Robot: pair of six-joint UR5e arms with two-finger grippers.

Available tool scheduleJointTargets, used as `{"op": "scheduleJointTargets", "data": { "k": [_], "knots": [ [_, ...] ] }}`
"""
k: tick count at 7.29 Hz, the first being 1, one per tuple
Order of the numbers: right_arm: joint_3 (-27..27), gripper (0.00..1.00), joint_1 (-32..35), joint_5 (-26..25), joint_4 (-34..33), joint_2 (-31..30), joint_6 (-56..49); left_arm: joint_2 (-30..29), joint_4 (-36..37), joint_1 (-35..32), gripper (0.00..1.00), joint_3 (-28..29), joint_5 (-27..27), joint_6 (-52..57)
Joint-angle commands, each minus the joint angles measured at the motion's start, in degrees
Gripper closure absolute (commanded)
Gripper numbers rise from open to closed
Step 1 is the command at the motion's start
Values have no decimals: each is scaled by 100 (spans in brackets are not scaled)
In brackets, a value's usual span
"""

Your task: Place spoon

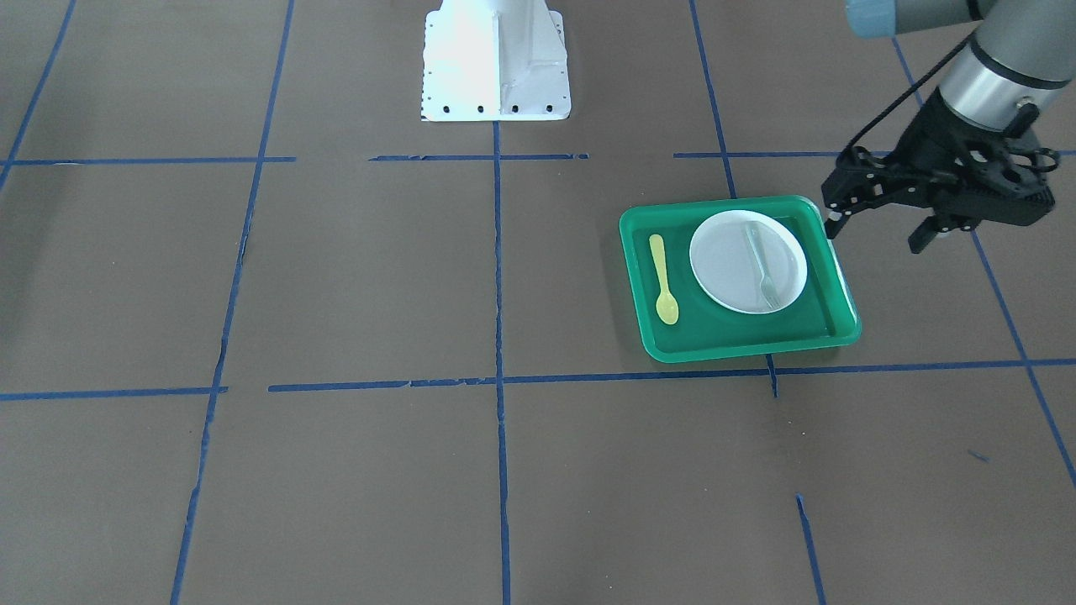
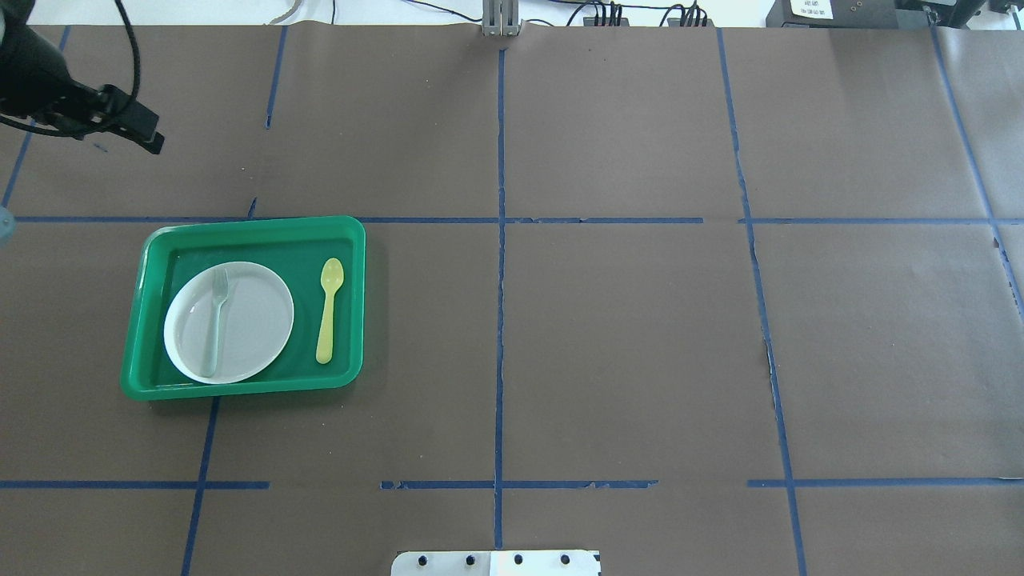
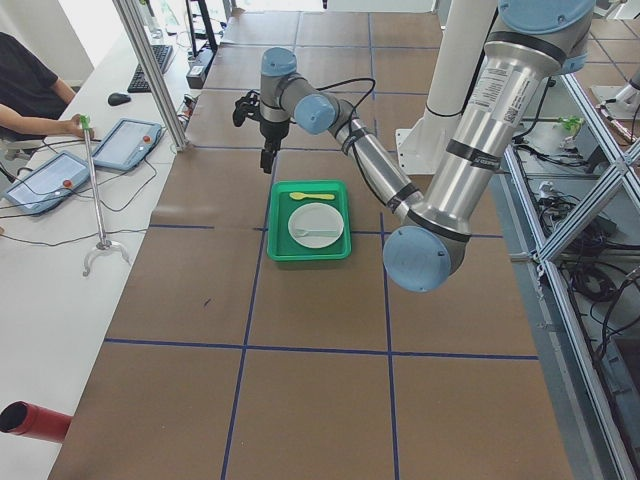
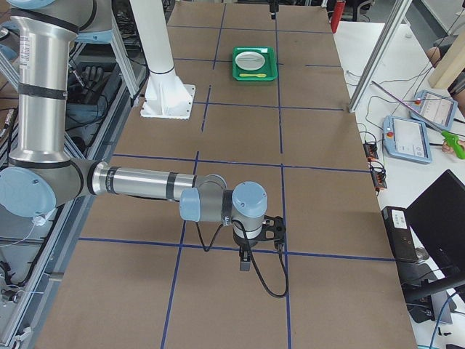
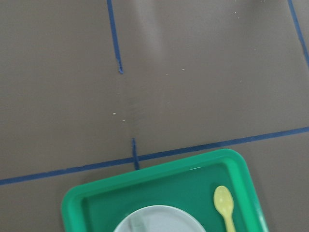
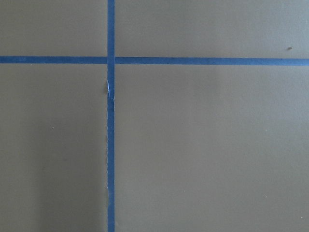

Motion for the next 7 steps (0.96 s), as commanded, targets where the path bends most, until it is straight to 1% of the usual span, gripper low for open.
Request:
{"op": "scheduleJointTargets", "data": {
  "k": [1, 2, 4, 5, 7],
  "knots": [
    [0, 0, 0, 0, 5, 0, 2, 386, -10, -843, 0, 744, -141, 1981],
    [0, 0, 0, 0, -4, 0, 2, 743, -19, -1230, 0, 897, -149, 2652],
    [0, 0, 0, 0, -4, 0, -7, 1533, -80, -1846, 0, 1003, -254, 2772],
    [0, 0, 0, 0, -4, 0, 2, 1746, -124, -2110, 0, 1213, -272, 2773],
    [0, 0, 0, 0, -4, 0, 2, 1976, -133, -2148, 0, 1460, -290, 2764]
  ]
}}
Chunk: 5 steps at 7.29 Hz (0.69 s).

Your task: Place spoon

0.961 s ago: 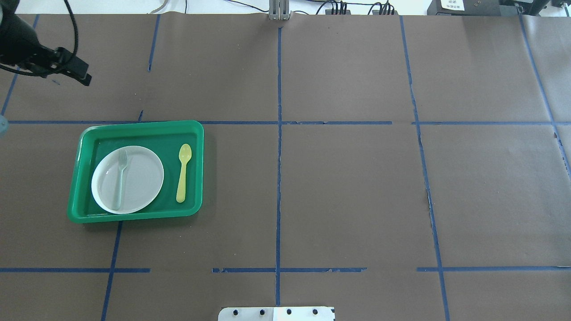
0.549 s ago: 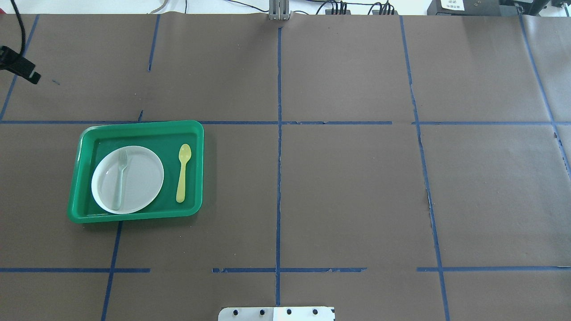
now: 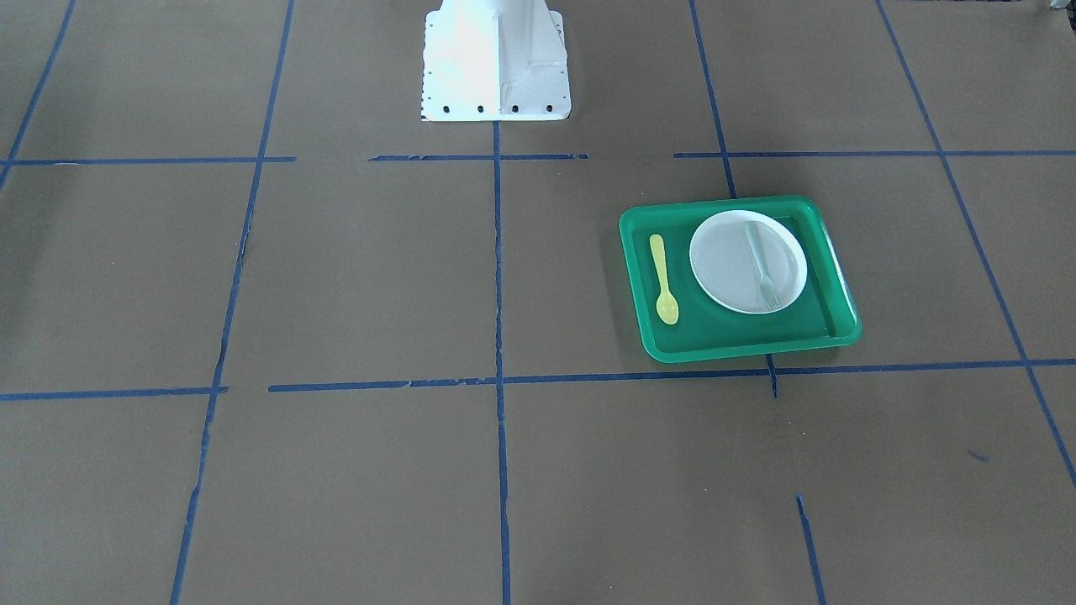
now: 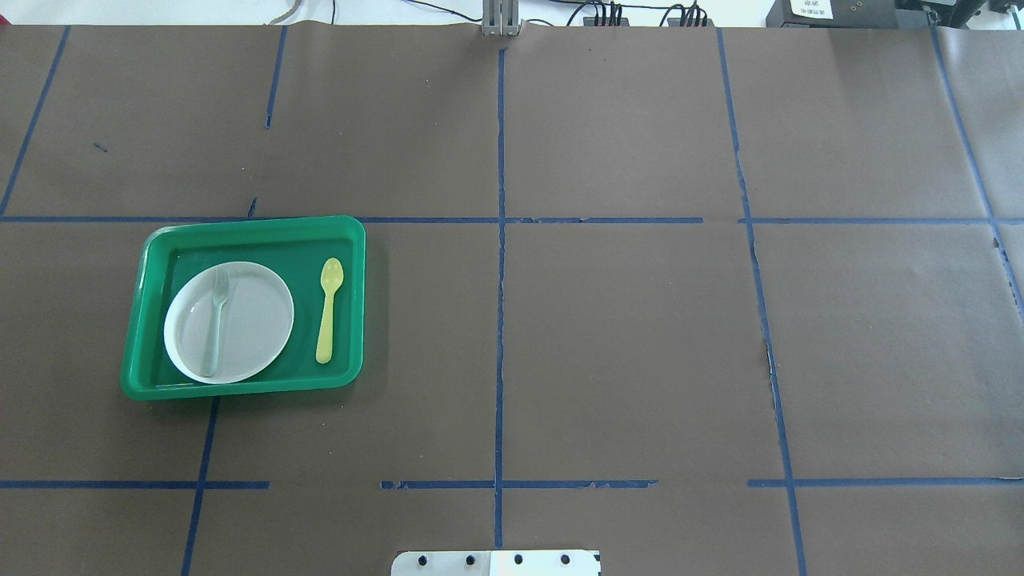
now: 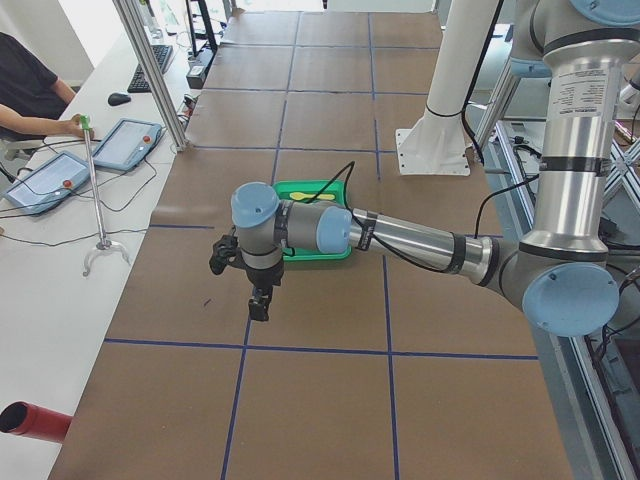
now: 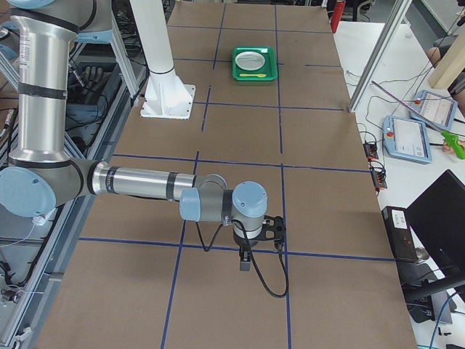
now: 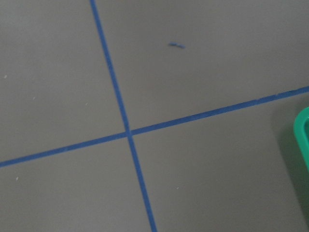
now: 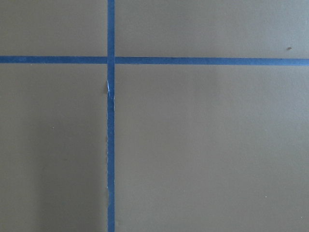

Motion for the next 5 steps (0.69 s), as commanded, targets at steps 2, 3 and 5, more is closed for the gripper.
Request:
{"op": "scheduleJointTargets", "data": {
  "k": [2, 3, 5],
  "knots": [
    [0, 0, 0, 0, 0, 0, 5, 362, -1, -181, 0, 311, -483, 9],
    [0, 0, 0, 0, 0, 0, 5, 459, -1, -190, 0, 312, -485, 9],
    [0, 0, 0, 0, 0, 0, 5, 609, -1, -278, 0, 321, -485, 27]
  ]
}}
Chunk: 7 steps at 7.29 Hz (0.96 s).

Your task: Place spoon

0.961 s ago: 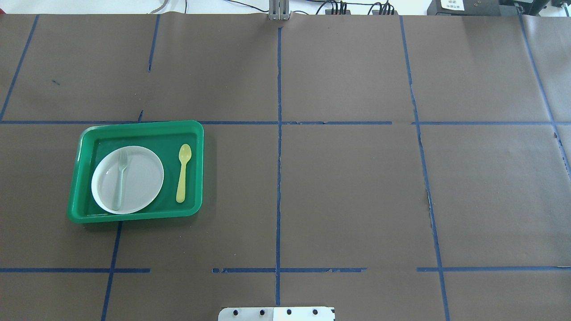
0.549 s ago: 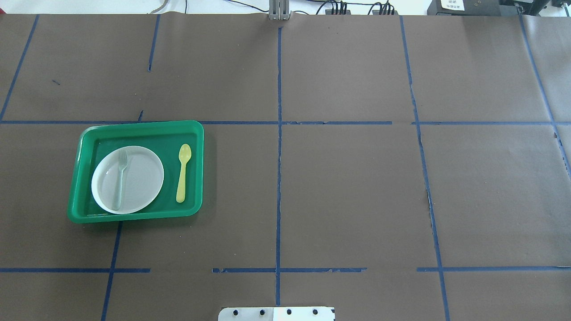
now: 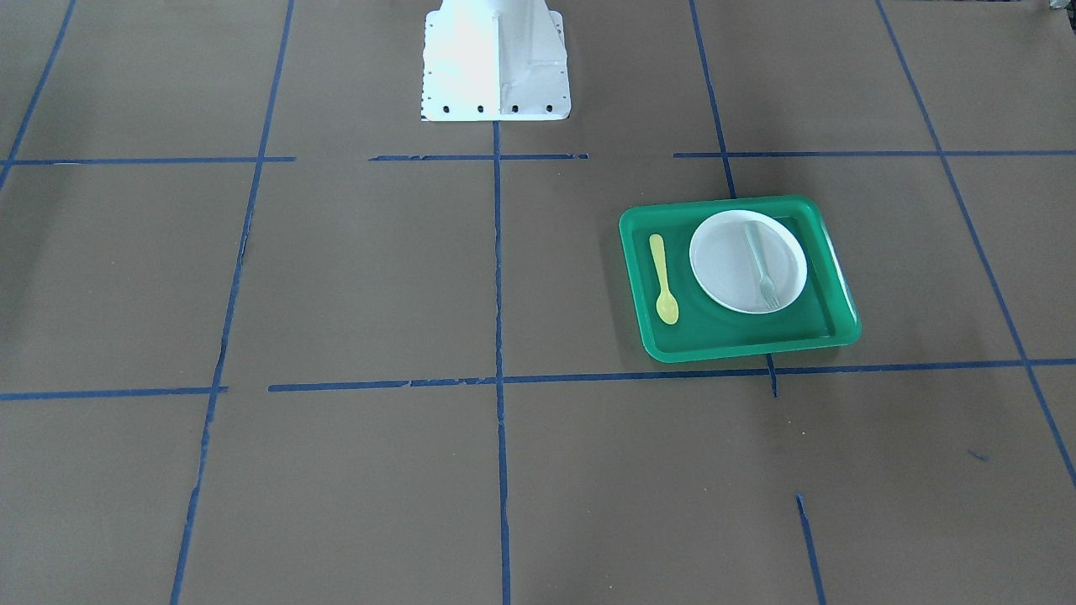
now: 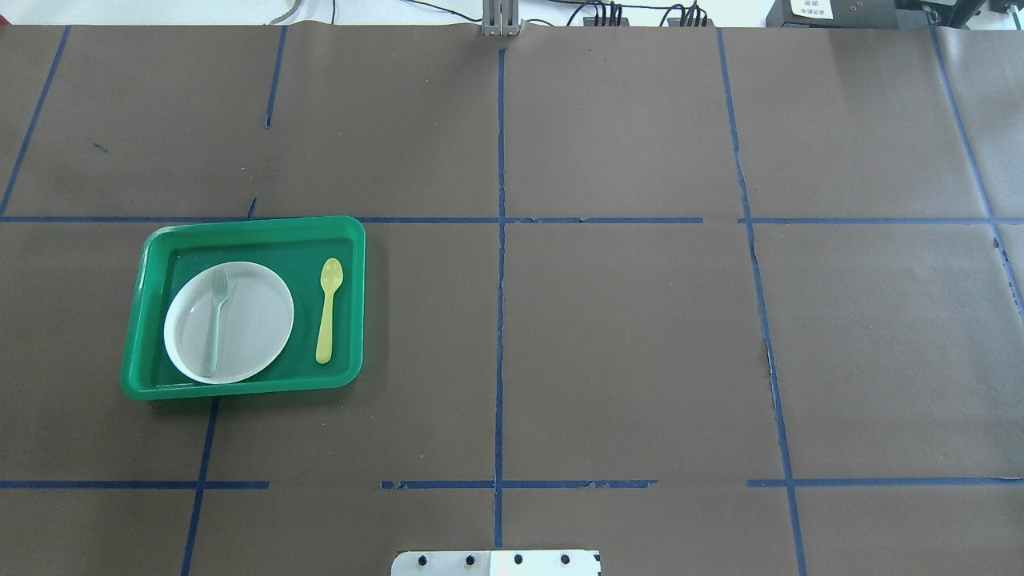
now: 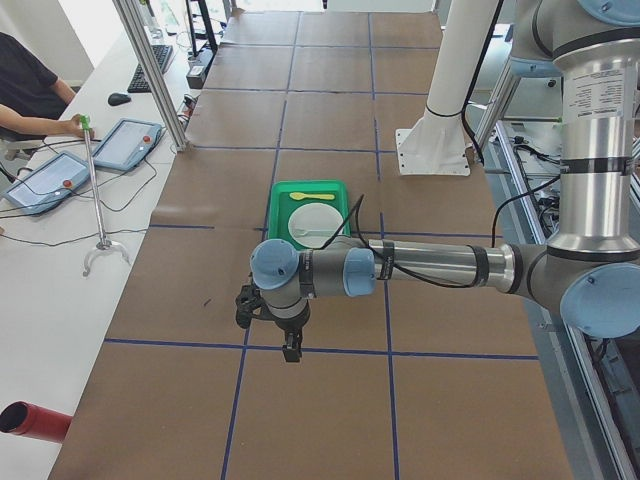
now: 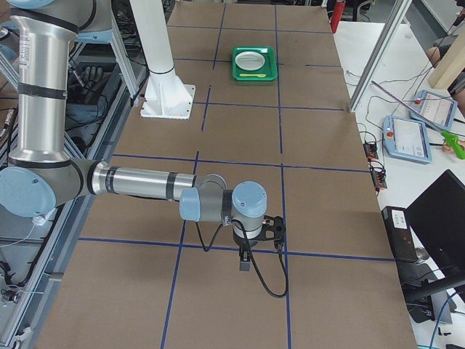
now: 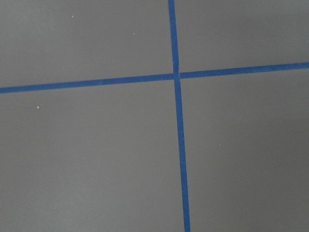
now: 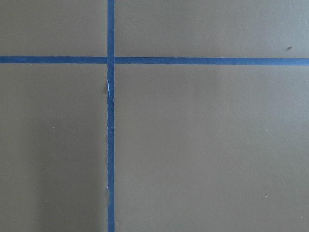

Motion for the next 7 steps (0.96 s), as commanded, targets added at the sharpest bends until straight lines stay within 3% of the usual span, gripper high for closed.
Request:
{"op": "scheduleJointTargets", "data": {
  "k": [1, 7],
  "knots": [
    [0, 0, 0, 0, 0, 0, 0, 95, 0, -66, 0, 7, -10, 7],
    [0, 0, 0, 0, 0, 0, 0, 25, 9, -119, 0, -2, -1, -19]
  ]
}}
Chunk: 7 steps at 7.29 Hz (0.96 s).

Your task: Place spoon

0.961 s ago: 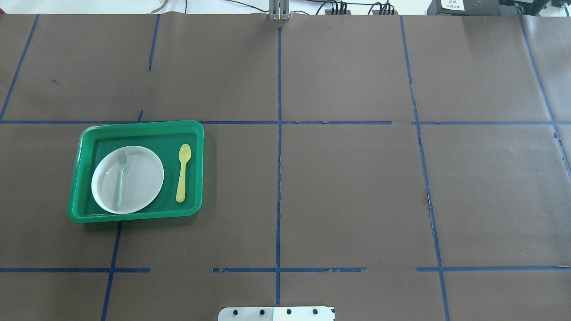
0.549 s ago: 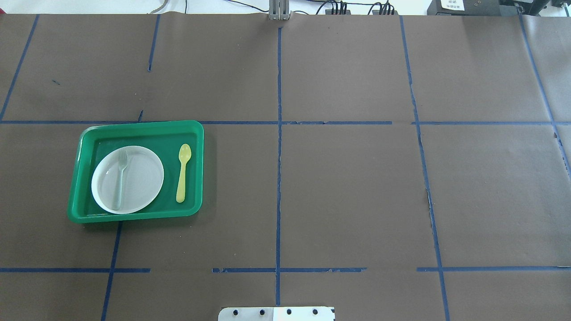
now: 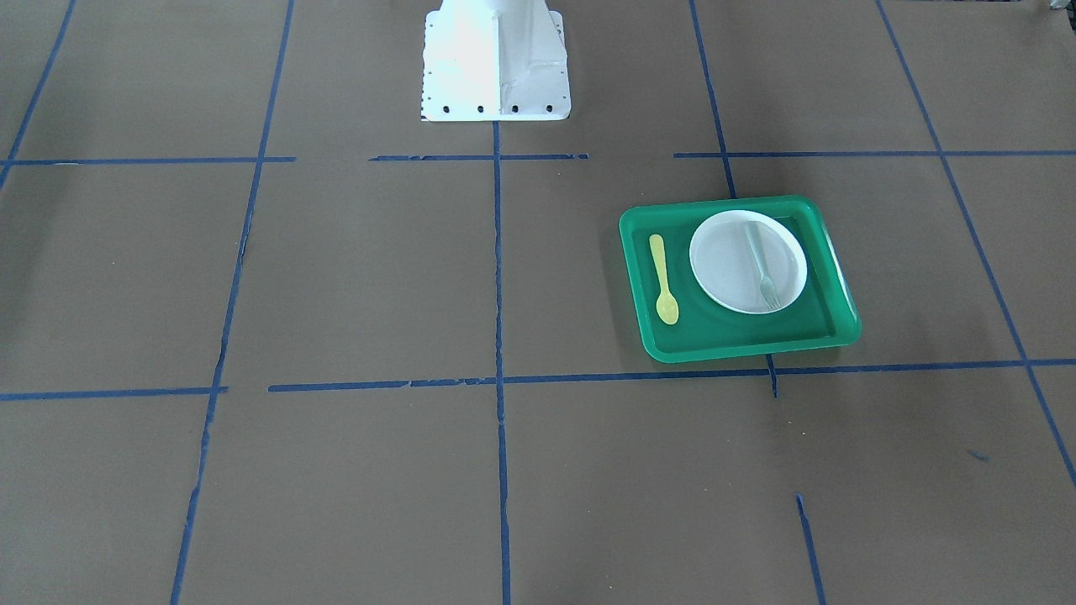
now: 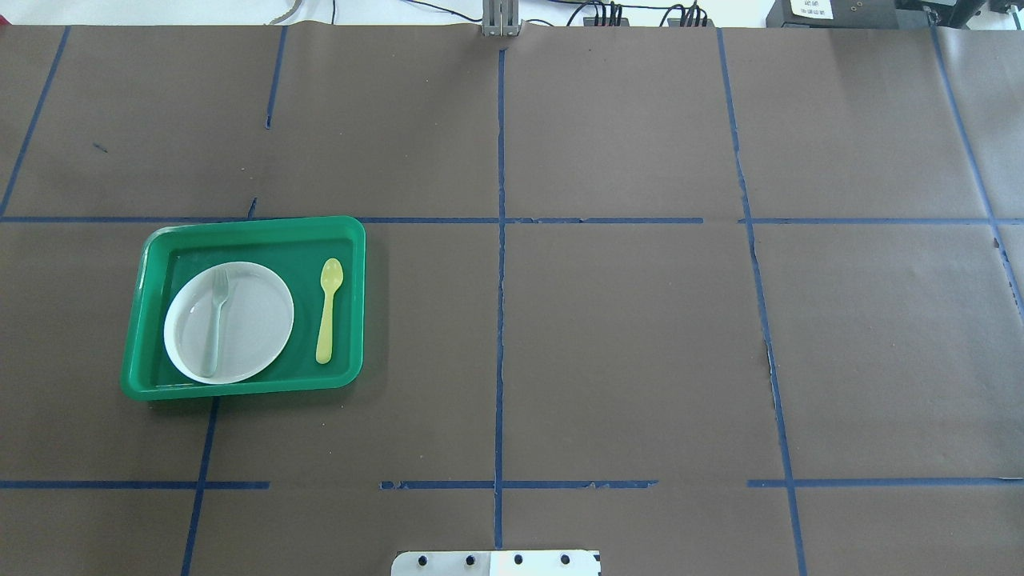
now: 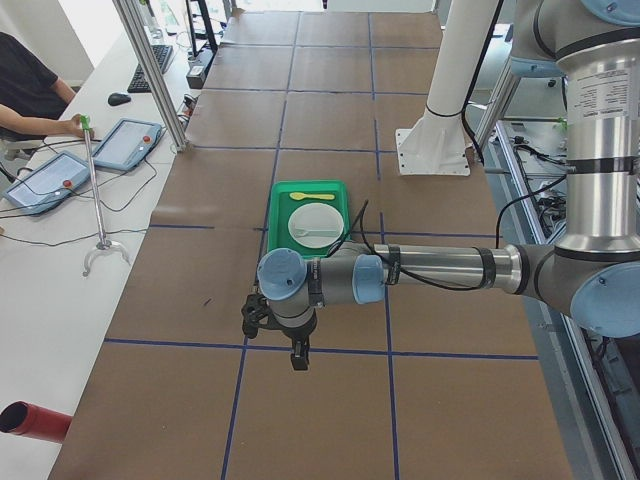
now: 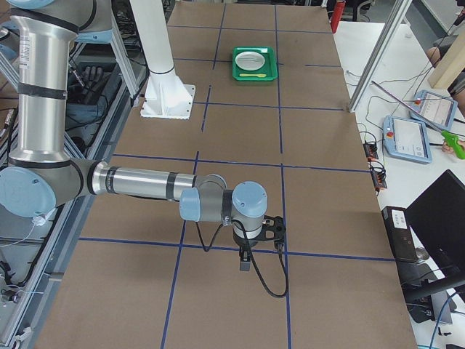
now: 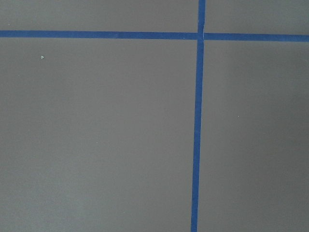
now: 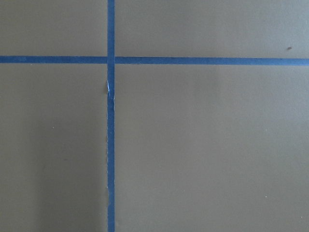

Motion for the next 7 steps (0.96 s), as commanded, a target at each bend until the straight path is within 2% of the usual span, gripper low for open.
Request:
{"op": "scheduleJointTargets", "data": {
  "k": [1, 7],
  "knots": [
    [0, 0, 0, 0, 0, 0, 4, -54, 12, -11, 0, -1, 15, -3],
    [0, 0, 0, 0, 9, 0, 4, -72, 21, -99, 0, -27, 6, -3]
  ]
}}
